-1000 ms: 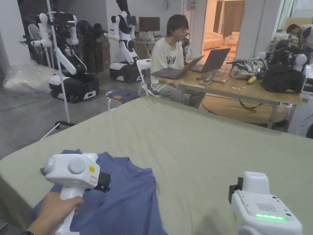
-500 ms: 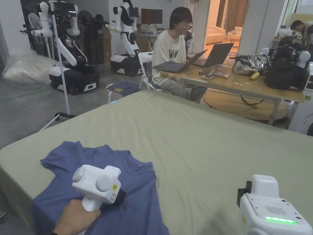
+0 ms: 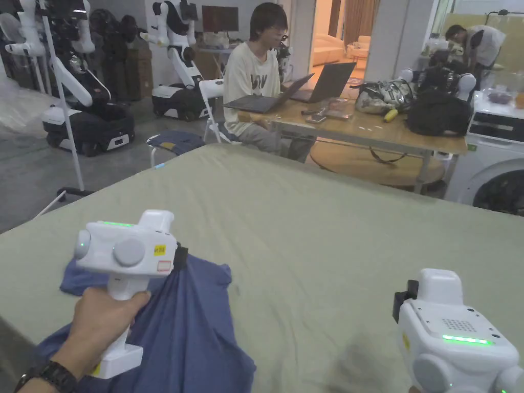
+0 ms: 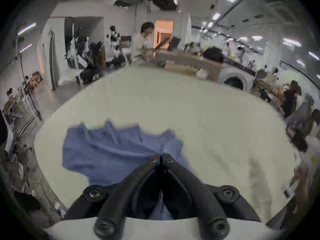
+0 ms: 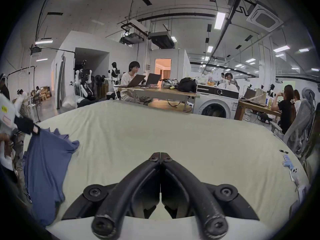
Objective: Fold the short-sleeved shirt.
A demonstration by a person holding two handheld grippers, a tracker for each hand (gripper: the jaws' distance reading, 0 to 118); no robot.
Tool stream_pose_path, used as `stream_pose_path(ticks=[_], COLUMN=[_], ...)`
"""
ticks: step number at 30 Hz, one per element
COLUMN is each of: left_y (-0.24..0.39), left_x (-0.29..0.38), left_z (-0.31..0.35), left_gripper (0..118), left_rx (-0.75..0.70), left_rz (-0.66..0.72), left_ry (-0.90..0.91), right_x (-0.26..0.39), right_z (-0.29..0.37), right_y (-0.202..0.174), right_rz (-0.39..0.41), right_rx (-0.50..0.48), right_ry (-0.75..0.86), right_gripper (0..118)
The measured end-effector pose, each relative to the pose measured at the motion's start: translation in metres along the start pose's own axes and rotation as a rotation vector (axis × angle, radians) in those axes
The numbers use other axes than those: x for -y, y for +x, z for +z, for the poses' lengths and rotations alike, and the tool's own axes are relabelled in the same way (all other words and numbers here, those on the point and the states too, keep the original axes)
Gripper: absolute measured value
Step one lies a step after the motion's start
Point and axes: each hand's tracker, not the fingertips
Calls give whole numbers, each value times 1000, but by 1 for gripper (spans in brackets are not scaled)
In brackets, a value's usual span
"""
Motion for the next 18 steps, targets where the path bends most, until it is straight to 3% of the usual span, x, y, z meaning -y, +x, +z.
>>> stream_pose_path(ticks=[9, 18], left_y=[117, 292], left_x=[-83, -106], left_z=[40, 28], left_gripper=[0, 0], left_rx=[210, 528], left_rz=[-104, -178], left_ry=[172, 194], right_x=[-12, -15], right_z=[23, 66], right_y=[51, 131], right_rz=[-46, -68], right_rx=[81, 243], right_ry=[34, 65], right_gripper=[0, 0])
